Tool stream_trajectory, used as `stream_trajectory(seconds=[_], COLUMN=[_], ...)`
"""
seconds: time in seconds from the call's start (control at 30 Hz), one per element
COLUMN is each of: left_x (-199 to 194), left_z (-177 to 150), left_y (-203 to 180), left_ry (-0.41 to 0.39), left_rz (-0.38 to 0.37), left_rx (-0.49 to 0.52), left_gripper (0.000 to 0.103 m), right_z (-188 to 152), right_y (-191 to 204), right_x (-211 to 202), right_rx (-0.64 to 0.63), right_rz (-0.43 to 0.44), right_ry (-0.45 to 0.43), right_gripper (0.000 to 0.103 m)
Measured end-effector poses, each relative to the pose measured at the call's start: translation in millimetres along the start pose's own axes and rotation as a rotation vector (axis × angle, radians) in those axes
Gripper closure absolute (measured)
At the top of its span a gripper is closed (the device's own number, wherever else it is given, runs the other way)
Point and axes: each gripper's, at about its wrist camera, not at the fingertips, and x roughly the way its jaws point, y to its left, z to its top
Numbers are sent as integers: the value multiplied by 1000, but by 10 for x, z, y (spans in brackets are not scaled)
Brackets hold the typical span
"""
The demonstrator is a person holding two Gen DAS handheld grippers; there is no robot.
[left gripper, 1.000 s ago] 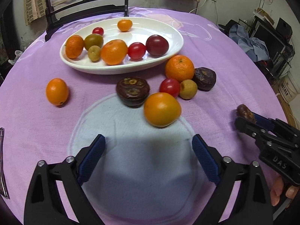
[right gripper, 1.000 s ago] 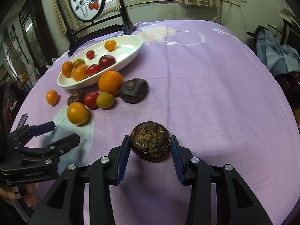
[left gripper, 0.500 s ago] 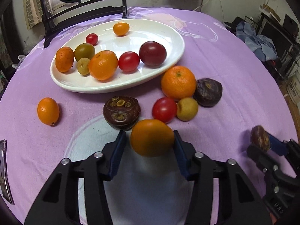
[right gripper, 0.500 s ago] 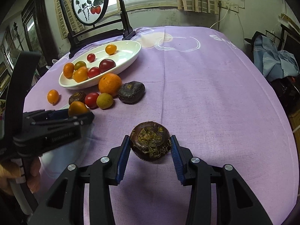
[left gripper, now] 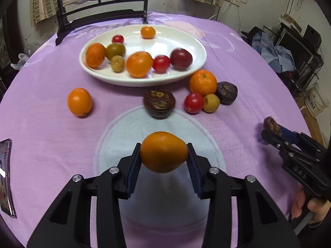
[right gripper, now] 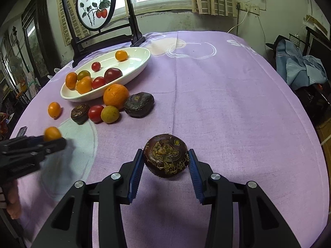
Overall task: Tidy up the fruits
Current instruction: 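Carry the passion fruit and orange tomato onto the white plate and release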
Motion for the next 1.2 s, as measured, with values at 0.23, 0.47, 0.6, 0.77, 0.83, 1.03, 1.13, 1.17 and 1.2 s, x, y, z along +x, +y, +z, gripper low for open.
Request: stream_trajectory(seconds=[0.23, 0.47, 0.6, 0.77, 0.83, 1.03, 1.13, 1.17, 1.2], left_x=[-385, -296, -76, 268, 416, 738, 837, 845, 838], left_z=[237, 809, 1156, 1453, 1556, 1802, 1863, 1873, 1878], left_y=[284, 530, 569, 580, 571, 527, 503, 499, 489], left_ry=[-83, -120, -98, -63, -40, 1, 8, 8, 6], left_rz=[22, -11, -13, 23, 32, 84, 110, 111, 111], left_rx=[31, -55, -79, -93, -90, -68, -66, -69, -72], left_gripper=[61, 61, 61, 61, 61, 61, 56, 49, 41], right_z=[76, 508, 858, 1205, 1310, 1600, 1654, 1657, 1656], right_y=[41, 548, 893, 1161, 1215, 1207, 1151, 1136, 1122], right_x=[-69, -125, -51, 314, 462, 818, 955, 993, 1021], right_rx=[44, -70, -162, -196, -207, -225, -209, -203, -199], right_rz=[12, 60, 75, 111, 117, 56, 59, 51, 51], right_ry=[-18, -38, -94, -66, -50, -45, -18, -11, -6], right_gripper=[59, 59, 59, 59, 59, 59, 58, 51, 49])
